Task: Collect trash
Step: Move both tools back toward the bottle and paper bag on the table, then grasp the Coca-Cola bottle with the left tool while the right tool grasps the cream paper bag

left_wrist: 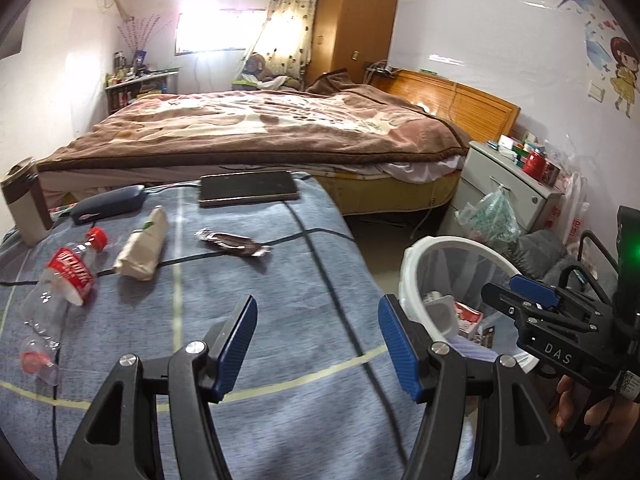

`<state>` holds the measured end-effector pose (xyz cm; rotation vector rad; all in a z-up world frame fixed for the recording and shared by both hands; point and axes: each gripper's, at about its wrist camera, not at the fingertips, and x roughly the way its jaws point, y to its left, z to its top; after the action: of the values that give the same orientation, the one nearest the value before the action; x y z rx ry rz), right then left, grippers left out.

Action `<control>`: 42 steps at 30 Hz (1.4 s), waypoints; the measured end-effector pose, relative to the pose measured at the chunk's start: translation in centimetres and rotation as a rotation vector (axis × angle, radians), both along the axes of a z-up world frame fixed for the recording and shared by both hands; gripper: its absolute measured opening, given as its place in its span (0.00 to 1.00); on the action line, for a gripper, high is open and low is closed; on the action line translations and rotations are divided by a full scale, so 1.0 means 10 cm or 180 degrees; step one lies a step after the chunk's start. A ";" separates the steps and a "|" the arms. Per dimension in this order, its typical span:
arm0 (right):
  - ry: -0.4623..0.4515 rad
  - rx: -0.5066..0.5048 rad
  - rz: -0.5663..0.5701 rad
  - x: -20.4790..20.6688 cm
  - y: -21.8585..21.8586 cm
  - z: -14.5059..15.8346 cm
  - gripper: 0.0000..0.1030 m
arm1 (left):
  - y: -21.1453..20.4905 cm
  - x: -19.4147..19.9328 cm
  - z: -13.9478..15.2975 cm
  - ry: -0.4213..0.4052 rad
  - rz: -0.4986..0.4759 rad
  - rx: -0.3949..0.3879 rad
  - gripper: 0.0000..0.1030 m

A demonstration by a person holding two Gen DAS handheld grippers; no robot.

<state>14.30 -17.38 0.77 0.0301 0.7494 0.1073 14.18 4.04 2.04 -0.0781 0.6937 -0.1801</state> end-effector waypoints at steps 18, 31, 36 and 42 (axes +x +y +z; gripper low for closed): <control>-0.0013 0.0040 0.0435 0.13 0.80 -0.01 0.52 | 1.18 -0.10 -0.04 -0.0008 0.0586 0.0058 0.64; 0.0023 0.0059 0.0764 0.34 1.49 -0.04 0.55 | 1.99 -0.07 -0.17 0.0103 0.0934 0.0068 0.67; 0.0033 0.0066 0.0864 0.45 1.76 -0.04 0.56 | 2.14 0.00 -0.20 0.0139 0.0918 0.0064 0.67; 0.0054 0.0103 0.0964 0.59 2.03 -0.06 0.56 | 2.26 0.17 -0.33 0.0334 0.0846 0.0101 0.68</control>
<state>20.19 2.92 0.21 -0.0521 0.7655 0.4081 15.87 26.61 -1.30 -0.1491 0.7832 0.0906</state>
